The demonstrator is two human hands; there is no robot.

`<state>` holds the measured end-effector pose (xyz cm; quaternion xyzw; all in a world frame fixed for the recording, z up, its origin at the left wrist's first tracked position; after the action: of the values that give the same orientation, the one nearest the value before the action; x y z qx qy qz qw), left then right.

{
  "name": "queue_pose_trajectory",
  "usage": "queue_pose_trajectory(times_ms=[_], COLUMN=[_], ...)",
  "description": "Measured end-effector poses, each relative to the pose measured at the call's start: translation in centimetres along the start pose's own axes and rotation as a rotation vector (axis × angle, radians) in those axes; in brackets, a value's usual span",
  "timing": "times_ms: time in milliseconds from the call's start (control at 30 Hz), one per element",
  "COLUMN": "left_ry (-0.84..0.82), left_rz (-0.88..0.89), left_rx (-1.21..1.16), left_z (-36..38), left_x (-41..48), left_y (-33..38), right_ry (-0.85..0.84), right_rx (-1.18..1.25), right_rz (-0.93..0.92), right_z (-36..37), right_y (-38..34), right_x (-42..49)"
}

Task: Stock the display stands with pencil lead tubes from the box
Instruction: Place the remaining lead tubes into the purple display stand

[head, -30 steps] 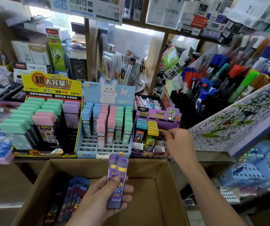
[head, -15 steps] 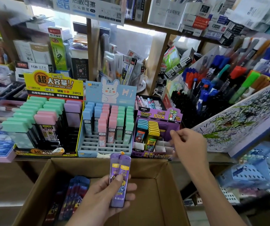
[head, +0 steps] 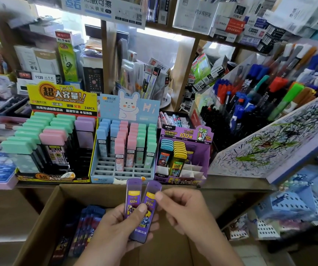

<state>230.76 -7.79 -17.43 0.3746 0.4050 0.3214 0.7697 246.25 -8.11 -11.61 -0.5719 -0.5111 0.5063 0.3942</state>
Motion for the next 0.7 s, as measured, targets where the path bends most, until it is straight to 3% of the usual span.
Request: queue_pose_trajectory(times_ms=[367, 567, 700], left_ry=[0.042, 0.038, 0.041], left_rz=[-0.021, -0.033, -0.005], left_rx=[-0.050, -0.114, -0.071], left_z=[-0.4, -0.4, -0.4], left_x=[0.1, 0.1, 0.0], left_y=[-0.3, -0.2, 0.3], right_ry=[-0.067, 0.195, 0.353], right_rx=[0.137, 0.173, -0.005], right_rz=[-0.023, -0.132, -0.202], right_z=[0.4, -5.3, -9.9], right_y=[0.0, -2.4, -4.3], right_x=[0.0, -0.6, -0.9])
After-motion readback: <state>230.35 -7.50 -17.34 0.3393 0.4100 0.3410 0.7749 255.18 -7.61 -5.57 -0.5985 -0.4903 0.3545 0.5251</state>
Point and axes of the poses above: each hand's wrist, its own x-axis towards the middle knuckle, its own z-axis out of the palm, y = z × x, the point moved 10 cm from there along x, towards the middle knuckle, and after that the axes turned 7 degrees about -y, right-handed, at the moved point
